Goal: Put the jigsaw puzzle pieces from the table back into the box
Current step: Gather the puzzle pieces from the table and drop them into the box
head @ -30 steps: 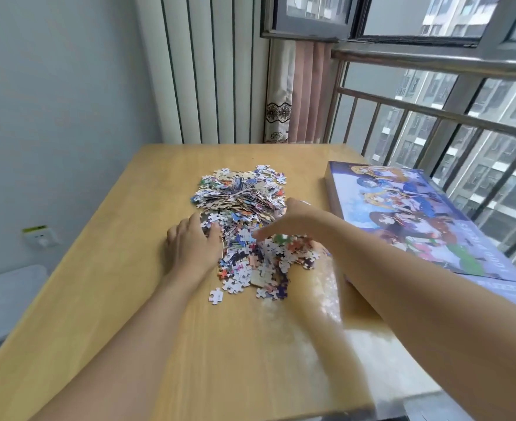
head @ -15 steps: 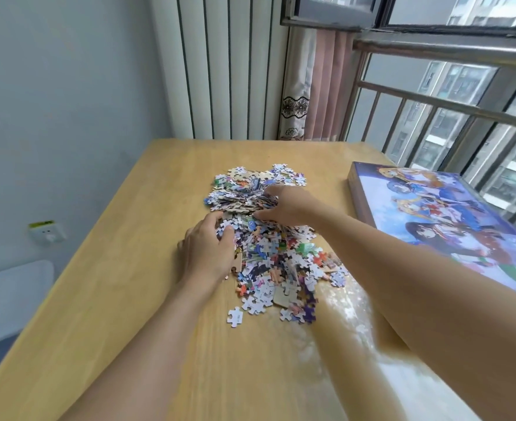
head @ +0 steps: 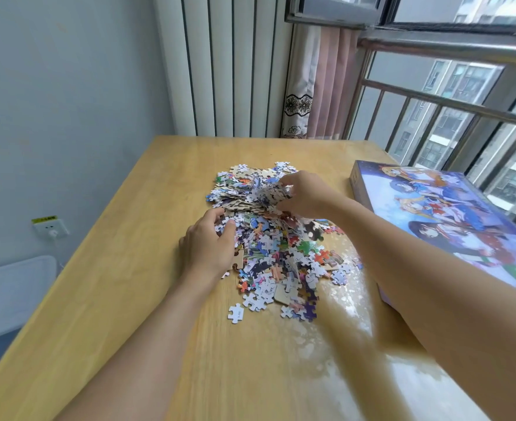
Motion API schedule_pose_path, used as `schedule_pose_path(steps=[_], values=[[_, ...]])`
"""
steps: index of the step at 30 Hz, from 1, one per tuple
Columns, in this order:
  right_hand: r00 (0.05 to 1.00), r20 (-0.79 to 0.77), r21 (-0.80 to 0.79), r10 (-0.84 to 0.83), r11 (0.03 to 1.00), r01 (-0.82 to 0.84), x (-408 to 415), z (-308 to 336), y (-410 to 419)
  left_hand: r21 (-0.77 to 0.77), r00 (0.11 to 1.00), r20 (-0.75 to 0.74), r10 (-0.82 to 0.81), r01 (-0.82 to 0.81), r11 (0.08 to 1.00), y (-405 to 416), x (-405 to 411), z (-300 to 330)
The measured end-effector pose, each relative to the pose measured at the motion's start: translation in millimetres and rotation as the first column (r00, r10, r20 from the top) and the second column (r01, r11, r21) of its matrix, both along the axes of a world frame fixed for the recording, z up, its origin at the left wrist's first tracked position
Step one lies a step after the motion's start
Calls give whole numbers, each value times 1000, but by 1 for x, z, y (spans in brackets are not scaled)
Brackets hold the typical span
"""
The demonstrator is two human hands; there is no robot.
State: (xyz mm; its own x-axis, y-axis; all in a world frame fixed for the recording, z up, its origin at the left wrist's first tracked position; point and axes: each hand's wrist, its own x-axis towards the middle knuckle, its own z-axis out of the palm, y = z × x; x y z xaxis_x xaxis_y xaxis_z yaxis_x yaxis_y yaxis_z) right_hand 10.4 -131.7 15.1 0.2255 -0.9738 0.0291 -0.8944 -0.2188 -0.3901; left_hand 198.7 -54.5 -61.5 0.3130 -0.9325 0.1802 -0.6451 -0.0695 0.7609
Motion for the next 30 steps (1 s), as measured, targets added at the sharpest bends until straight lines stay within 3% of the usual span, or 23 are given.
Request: schedule_pose_path(steps=[3,6,11,16,20,23,25,27,30], values=[[995,95,2,-22,1000,21,-4,8,7,4,1000,4,-1,1,1000,0,1,0],[943,326,86,-64,996,37,-12,13,15,0,1000,-2,-1,1,1000,0,1,-1],[728,629,402,-272,916,-5,-19,14,36,-58,997,-78,-7,2,998,-3,2,-6],[520,715,594,-467,798,-101,-16,0,51,-190,999,-38,-15,7,982,-1,0,-7],[237,762,645,-603,740,-192,-13,-16,60,-343,985,68,-157,171,924,11,-8,-4],[-20,751,628,-661,722,-291,-12,-24,67,-347,947,133,-292,320,881,17,-14,-4],[-131,731,610,-670,727,-316,-9,-26,73,-331,925,142,-352,380,864,21,-18,-3],[-79,768,605,-636,760,-238,-8,-31,79,-321,910,132,-394,415,851,24,-20,-3],[96,825,564,-557,803,-191,-10,-37,85,-308,887,124,-445,461,832,26,-21,-4]])
